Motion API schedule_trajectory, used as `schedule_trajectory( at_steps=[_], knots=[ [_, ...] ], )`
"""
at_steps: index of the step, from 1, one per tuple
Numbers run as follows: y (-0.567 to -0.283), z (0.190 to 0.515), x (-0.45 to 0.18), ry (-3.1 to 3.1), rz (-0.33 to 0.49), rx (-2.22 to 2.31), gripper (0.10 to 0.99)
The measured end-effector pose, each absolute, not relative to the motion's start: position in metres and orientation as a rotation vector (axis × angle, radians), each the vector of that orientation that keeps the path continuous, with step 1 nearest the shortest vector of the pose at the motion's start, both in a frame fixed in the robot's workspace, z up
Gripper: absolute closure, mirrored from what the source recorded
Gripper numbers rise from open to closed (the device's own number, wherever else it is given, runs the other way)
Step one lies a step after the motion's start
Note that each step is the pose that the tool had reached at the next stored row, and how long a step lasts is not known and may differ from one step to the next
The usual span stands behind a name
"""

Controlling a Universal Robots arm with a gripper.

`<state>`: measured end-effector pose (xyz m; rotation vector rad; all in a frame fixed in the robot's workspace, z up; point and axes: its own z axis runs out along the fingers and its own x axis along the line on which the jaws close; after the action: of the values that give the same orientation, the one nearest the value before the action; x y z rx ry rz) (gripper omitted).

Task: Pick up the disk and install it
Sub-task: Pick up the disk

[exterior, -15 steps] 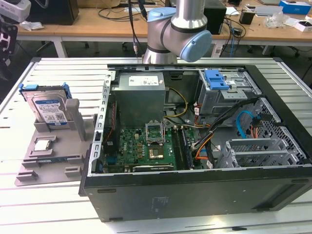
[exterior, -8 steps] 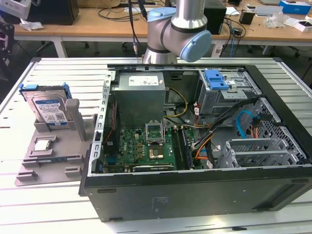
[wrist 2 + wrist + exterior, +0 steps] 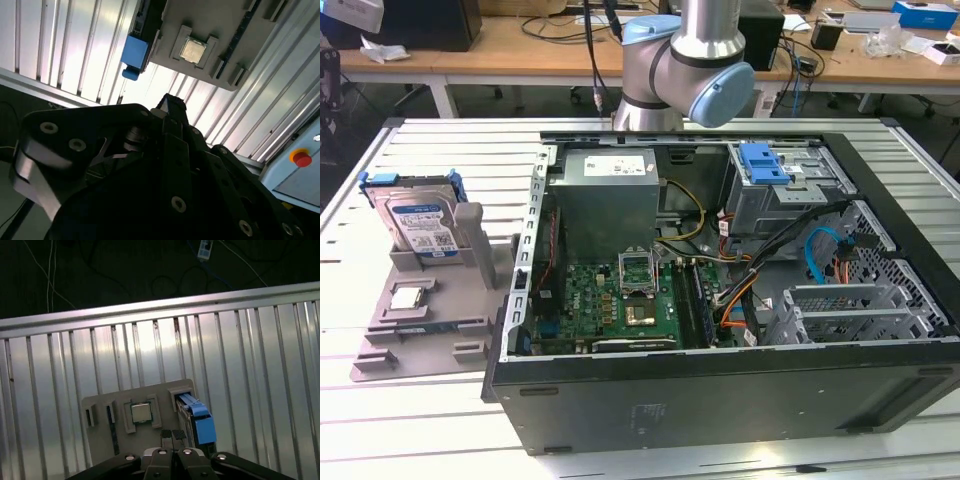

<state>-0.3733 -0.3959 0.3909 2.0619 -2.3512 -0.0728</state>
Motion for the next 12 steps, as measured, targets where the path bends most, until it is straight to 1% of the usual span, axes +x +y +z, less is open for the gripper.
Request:
schedule_trajectory(
  at_steps=[3, 6, 7, 9, 12],
  knots=[
    [-0.3959, 0.3909, -0.3733, -2.35, -0.073, 2.063, 0.98],
    [-0.3959, 0.3909, -0.3733, -2.349, -0.073, 2.065, 0.792],
    [-0.3959, 0.3909, -0.3733, -2.348, -0.073, 2.065, 0.792],
    [-0.3959, 0.391, -0.3732, -2.348, -0.073, 2.066, 0.667],
    [-0.395, 0.3909, -0.3732, -2.347, -0.073, 2.066, 0.667]
  ],
)
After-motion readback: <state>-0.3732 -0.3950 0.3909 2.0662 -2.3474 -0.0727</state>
